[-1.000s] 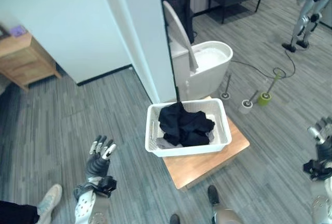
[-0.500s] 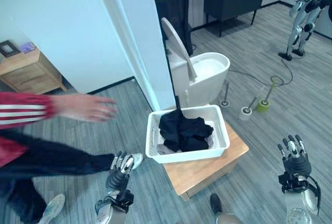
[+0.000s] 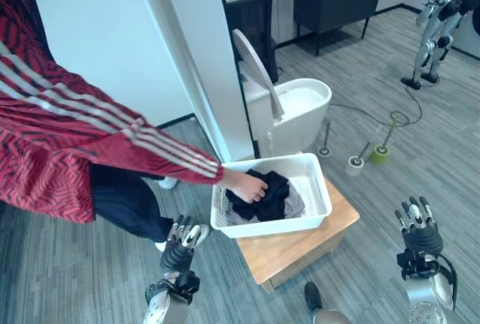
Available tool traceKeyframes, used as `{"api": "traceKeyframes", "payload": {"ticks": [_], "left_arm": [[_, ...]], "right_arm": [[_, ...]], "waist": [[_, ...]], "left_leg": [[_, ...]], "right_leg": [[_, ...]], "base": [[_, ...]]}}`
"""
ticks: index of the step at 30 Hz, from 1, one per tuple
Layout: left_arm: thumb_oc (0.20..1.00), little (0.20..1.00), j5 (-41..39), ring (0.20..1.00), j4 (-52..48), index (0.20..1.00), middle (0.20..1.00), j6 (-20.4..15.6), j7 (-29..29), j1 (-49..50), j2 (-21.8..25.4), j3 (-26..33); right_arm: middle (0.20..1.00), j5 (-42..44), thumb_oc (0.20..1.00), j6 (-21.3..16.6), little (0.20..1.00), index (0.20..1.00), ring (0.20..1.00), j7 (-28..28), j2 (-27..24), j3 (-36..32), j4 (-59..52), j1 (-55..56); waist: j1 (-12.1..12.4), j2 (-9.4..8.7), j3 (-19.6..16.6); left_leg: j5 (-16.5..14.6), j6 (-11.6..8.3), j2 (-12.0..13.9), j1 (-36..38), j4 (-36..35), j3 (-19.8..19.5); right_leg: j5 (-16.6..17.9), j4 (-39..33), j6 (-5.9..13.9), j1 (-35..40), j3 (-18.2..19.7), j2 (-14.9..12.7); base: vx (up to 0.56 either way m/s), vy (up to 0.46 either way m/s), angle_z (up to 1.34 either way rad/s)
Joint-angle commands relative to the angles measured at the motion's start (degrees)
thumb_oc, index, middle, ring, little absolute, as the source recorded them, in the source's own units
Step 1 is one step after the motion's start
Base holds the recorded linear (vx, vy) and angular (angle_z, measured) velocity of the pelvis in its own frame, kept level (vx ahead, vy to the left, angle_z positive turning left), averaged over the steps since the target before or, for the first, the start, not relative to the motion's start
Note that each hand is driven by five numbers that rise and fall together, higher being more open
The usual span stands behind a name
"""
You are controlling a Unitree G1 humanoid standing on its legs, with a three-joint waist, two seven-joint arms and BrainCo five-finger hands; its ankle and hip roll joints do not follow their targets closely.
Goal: Pick up bed clothes into laundry basket.
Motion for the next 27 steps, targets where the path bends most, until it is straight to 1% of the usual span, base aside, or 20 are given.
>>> {"api": "traceKeyframes", "payload": {"ticks": [1, 21, 22, 23, 24, 25, 26, 27], "left_arm": [[1.0, 1.0, 1.5, 1.0, -2.3, 1.0, 1.0, -3.4, -0.1, -1.6, 4.1, 1.1], [1.0, 1.0, 1.9, 1.0, -2.2, 1.0, 1.0, -4.1, 0.6, -2.6, 4.3, 0.9], [1.0, 1.0, 1.7, 1.0, -2.2, 1.0, 1.0, -4.3, 1.0, -2.9, 4.4, 1.3], [1.0, 1.0, 1.5, 1.0, -2.5, 1.0, 1.0, -4.8, 1.6, -3.5, 5.0, 1.8], [1.0, 1.0, 0.1, 1.0, -2.4, 1.0, 1.0, -5.6, 1.2, -5.9, 7.9, 1.4], [1.0, 1.0, 0.2, 1.0, -2.2, 1.0, 1.0, -5.8, 0.9, -6.3, 8.9, 1.2], [1.0, 1.0, 0.9, 1.0, -1.4, 1.0, 1.0, -6.0, 0.7, -6.7, 9.7, 1.6], [1.0, 1.0, 0.9, 1.0, -1.4, 1.0, 1.0, -6.0, 0.7, -6.7, 9.7, 1.6]], "right_arm": [[1.0, -0.3, 1.0, -3.3, 1.0, 1.0, 1.0, 0.6, -0.8, -0.8, -4.0, -1.3], [1.0, 0.0, 1.0, -3.4, 1.0, 1.0, 1.0, 0.0, -1.0, 0.3, -2.7, -1.8], [1.0, -0.2, 1.0, -3.1, 1.0, 1.0, 1.0, 0.1, -1.3, 0.5, -2.5, -2.0], [1.0, -0.5, 1.0, -3.0, 1.0, 1.0, 1.0, 0.2, -1.6, 0.8, -2.4, -2.7], [1.0, -0.8, 1.0, -3.3, 1.0, 1.0, 1.0, 0.4, -1.6, 0.9, -2.1, -4.0], [1.0, -0.9, 1.0, -3.3, 1.0, 1.0, 1.0, 0.8, -1.6, 0.9, -2.4, -3.8], [1.0, -1.2, 1.0, -3.3, 1.0, 1.0, 1.0, 1.0, -1.7, 1.3, -2.2, -3.7], [1.0, -1.2, 1.0, -3.3, 1.0, 1.0, 1.0, 1.0, -1.7, 1.4, -2.2, -3.8]], "waist": [[0.4, -0.76, -0.4], [0.4, -0.92, -0.4], [0.4, -0.72, -0.1], [0.3, -0.29, 0.9], [-1.0, -0.11, 2.3], [-1.2, -0.14, 2.7], [-0.8, -0.44, 2.7], [-1.0, -0.35, 2.6]], "left_leg": [[2.5, 0.75, -1.8, -4.5, 0.6, -0.8], [2.1, 1.1, -2.2, -4.4, 0.6, -0.9], [2.1, 1.53, -2.0, -4.0, 0.6, -1.0], [2.9, 1.81, -1.5, -4.3, 0.6, -1.5], [4.3, 1.9, -1.3, -7.7, 2.2, -6.8], [4.6, 1.67, -1.6, -8.9, 3.1, -9.0], [5.4, 0.86, -1.7, -11.2, 5.0, -13.9], [5.6, 0.76, -1.6, -11.5, 5.1, -14.1]], "right_leg": [[-8.7, 1.0, -0.57, 6.0, -2.2, 0.8], [-8.3, 1.1, -0.29, 5.7, -1.9, 0.3], [-8.4, 3.2, -0.37, 4.9, -1.3, 0.4], [-9.3, 8.6, -0.31, 1.9, -0.1, 1.2], [-13.1, 18.2, -0.17, -1.8, 11.8, 5.2], [-14.2, 20.6, -0.09, -1.3, 15.6, 6.3], [-14.5, 24.7, -1.04, 0.8, 19.2, 5.7], [-14.2, 24.6, -1.02, 0.5, 19.0, 5.8]], "base": [[0.0, 0.0, 0.0], [0.0, 0.0, 0.0], [-0.1, 0.007, -0.01], [-0.27, -0.054, -0.07], [-0.32, -0.094, -0.08], [-0.38, -0.277, 0.29], [-0.23, -0.225, 1.12], [-0.26, -0.364, 2.35]]}}
